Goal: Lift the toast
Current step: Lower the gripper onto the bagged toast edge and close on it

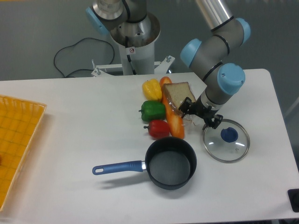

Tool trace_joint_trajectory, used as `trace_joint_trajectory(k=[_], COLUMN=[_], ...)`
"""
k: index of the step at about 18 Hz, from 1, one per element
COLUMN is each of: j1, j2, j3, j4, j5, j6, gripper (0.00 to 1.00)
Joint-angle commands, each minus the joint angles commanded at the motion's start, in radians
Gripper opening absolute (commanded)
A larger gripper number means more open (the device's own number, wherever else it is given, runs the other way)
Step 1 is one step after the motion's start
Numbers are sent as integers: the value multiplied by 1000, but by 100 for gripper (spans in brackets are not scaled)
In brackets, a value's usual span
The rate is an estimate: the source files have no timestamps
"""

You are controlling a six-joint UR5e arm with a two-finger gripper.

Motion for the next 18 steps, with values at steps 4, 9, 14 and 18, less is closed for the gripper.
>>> trace_joint_trajectory(k=[4, 9, 14, 18], j1=[-8, -15, -18, -18], j2=[-8, -14, -21, -23], j3=[6, 9, 9, 6], j4=[6, 14, 15, 15], j5=[0, 2, 3, 8], j6=[-17, -34, -32, -32], gripper=[91, 87, 83, 82])
